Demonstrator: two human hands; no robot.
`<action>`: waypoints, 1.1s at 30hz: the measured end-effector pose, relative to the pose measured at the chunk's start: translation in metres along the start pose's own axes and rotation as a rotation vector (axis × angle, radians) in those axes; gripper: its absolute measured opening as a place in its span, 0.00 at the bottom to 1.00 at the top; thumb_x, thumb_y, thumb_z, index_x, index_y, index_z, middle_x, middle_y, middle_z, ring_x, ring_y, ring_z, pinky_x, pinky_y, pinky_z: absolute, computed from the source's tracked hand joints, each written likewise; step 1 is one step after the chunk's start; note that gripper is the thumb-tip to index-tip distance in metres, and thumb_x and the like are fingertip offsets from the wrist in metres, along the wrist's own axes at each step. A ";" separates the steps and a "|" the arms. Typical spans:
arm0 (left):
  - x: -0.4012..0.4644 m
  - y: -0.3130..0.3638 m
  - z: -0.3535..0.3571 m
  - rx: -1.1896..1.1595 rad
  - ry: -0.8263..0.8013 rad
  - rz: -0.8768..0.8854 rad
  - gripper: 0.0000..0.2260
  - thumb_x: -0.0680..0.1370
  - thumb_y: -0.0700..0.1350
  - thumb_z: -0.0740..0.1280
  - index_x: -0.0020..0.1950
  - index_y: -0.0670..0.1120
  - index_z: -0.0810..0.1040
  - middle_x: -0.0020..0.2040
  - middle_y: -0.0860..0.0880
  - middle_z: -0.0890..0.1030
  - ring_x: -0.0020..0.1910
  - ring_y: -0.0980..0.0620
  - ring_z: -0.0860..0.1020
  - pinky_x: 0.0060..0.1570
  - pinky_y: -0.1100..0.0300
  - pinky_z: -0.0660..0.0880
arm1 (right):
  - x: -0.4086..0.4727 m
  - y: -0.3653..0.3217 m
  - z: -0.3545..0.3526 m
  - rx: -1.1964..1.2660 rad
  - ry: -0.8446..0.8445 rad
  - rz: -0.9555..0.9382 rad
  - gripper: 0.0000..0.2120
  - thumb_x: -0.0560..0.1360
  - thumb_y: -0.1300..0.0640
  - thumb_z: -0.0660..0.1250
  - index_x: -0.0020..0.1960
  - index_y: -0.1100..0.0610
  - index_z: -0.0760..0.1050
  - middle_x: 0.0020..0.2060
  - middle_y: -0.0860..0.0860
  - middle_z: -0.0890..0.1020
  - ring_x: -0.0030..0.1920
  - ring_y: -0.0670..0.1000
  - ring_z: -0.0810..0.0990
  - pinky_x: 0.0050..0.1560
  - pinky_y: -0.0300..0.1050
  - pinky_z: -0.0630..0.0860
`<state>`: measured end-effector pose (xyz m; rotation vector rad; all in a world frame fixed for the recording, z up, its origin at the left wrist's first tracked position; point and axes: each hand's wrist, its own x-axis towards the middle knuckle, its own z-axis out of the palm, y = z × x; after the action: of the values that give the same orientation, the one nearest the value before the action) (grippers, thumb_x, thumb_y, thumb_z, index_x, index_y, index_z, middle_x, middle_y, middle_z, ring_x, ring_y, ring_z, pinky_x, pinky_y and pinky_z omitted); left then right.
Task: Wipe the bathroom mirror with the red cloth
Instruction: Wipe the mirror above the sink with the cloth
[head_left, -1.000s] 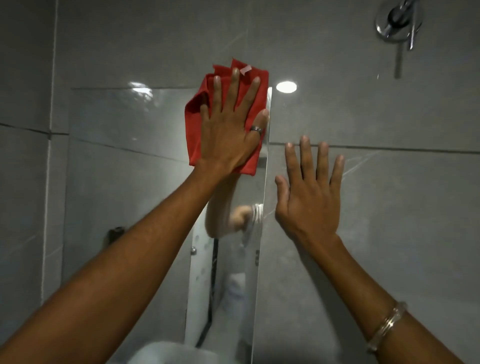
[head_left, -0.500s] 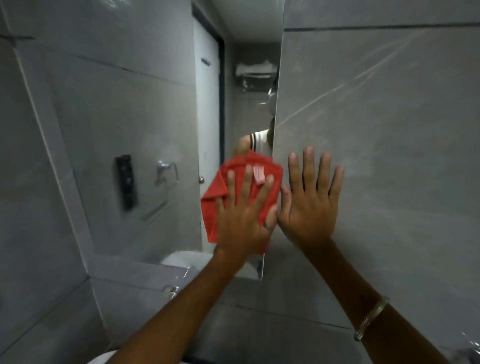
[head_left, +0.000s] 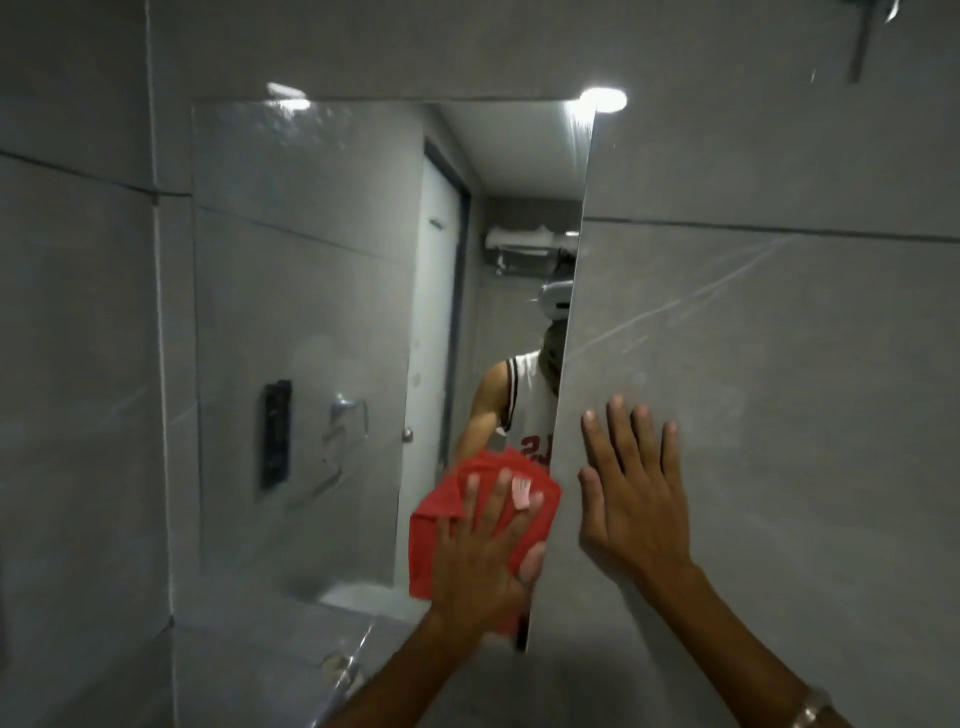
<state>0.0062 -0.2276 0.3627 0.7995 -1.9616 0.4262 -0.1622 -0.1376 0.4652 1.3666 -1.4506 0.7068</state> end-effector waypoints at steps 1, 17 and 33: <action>0.033 0.000 -0.015 0.009 0.040 0.032 0.31 0.83 0.64 0.55 0.84 0.57 0.53 0.86 0.51 0.42 0.85 0.45 0.41 0.78 0.36 0.46 | 0.026 0.000 -0.007 0.003 0.024 0.006 0.31 0.83 0.48 0.52 0.84 0.56 0.54 0.84 0.58 0.51 0.85 0.57 0.45 0.84 0.60 0.39; 0.347 -0.072 -0.193 0.231 0.165 0.465 0.31 0.84 0.65 0.52 0.85 0.57 0.47 0.86 0.51 0.45 0.85 0.47 0.41 0.80 0.34 0.48 | 0.192 -0.003 -0.034 -0.029 0.221 0.275 0.33 0.85 0.42 0.42 0.86 0.55 0.45 0.85 0.59 0.44 0.85 0.60 0.43 0.82 0.67 0.44; 0.315 -0.280 -0.239 -0.075 0.427 -0.157 0.31 0.84 0.64 0.53 0.85 0.55 0.53 0.86 0.52 0.52 0.85 0.49 0.48 0.82 0.42 0.49 | 0.191 0.001 -0.026 -0.036 0.250 0.243 0.35 0.84 0.42 0.45 0.85 0.57 0.43 0.85 0.59 0.42 0.85 0.61 0.42 0.82 0.68 0.45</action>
<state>0.2436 -0.4043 0.7461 0.7384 -1.4998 0.3902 -0.1341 -0.1875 0.6496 1.0422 -1.4316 0.9662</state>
